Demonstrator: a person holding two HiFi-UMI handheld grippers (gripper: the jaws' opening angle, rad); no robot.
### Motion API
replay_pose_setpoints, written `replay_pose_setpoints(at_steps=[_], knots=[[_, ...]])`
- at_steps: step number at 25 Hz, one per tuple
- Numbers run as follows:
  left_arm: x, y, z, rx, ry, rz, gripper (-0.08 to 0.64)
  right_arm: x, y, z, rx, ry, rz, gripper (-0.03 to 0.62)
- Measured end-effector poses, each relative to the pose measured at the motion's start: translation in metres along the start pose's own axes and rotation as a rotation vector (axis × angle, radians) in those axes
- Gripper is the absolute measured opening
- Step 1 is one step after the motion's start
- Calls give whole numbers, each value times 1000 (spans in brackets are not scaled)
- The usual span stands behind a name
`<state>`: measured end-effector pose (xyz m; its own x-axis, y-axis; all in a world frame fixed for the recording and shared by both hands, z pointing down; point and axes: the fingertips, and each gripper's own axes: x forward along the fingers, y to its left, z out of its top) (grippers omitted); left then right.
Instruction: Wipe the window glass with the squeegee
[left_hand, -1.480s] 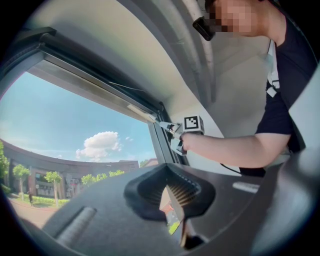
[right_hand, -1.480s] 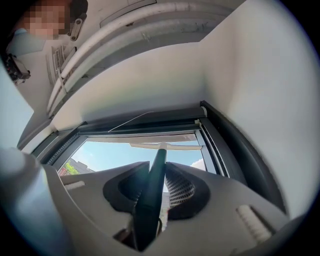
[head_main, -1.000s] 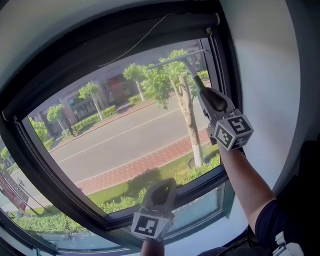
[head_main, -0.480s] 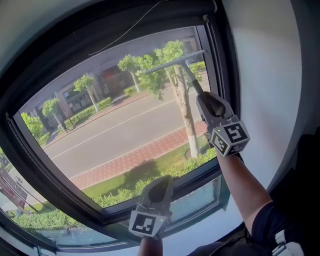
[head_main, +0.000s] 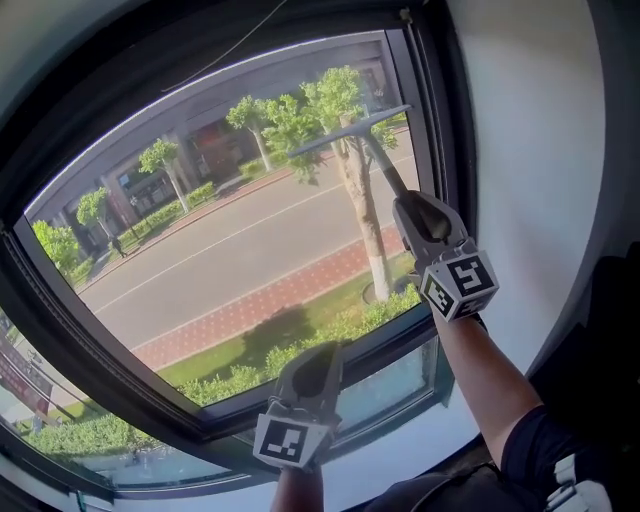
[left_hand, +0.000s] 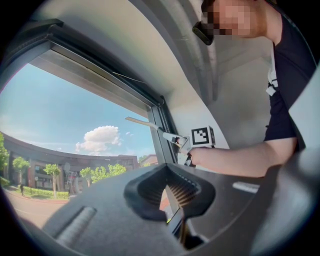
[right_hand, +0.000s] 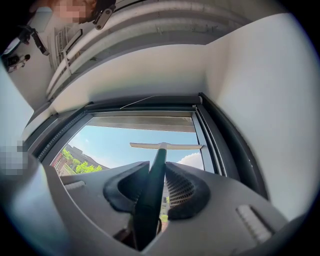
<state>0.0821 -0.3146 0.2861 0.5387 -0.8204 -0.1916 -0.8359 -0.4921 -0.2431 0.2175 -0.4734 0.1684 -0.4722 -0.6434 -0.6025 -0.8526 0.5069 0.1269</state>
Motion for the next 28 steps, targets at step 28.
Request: replay_pose_setpoints(at_steps=[28], knots=[[-8, -37, -55, -60, 37, -121, 3, -106, 24, -119, 75, 236, -12, 101]])
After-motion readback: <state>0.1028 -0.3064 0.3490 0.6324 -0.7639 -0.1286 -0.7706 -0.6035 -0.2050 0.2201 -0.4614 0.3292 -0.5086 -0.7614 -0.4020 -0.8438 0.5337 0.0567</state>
